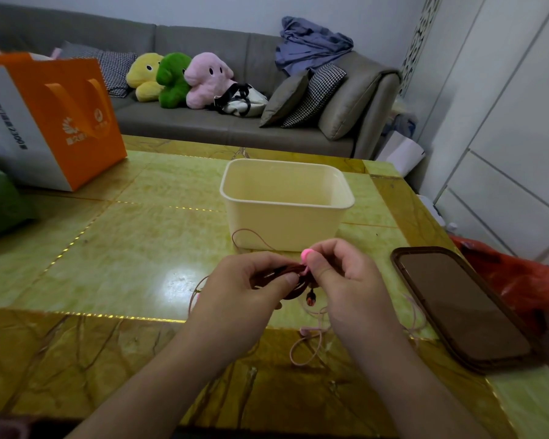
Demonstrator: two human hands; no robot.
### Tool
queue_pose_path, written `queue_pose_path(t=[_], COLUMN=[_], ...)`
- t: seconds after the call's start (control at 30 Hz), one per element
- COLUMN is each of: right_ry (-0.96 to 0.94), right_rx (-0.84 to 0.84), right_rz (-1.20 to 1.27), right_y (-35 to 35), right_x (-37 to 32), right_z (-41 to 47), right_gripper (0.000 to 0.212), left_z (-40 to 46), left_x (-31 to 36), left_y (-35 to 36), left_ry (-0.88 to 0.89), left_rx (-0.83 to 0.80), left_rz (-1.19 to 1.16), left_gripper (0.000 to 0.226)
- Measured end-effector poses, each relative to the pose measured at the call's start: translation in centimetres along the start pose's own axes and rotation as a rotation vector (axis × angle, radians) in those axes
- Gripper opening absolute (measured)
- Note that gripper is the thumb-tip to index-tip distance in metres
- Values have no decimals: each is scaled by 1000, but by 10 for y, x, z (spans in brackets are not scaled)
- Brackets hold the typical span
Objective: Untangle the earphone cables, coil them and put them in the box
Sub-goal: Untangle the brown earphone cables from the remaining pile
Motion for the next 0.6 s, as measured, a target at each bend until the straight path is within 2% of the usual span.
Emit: queue_pose_path(t=[0.17, 0.33, 0.43, 0.6], right_ry=[1, 40, 90, 75], right_rx=[32, -133, -179, -45], right_rz=[88, 139, 92, 107], right_y=[0, 9, 10, -6], right_x=[2, 6, 15, 11], right_z=[1, 5, 4, 6], right_gripper=[18, 2, 13, 8], left_z=[3, 7, 8, 8], left_x=[-6, -13, -13, -11], left_y=[-4, -9, -10, -5], left_ry=[-39, -62, -77, -100], left_rx=[65, 58, 57, 56], left_rz=[-18, -36, -102, -120], left_gripper=[17, 15, 15, 17])
Point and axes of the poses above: each hand's wrist, its own z-axis towards the middle knuckle, its own y-axis out of the palm, x = y × z, the point moved 10 cm from there along z, towards the middle knuckle, and after that the axes turned 10 degrees about -y, right-handed, at the moved point
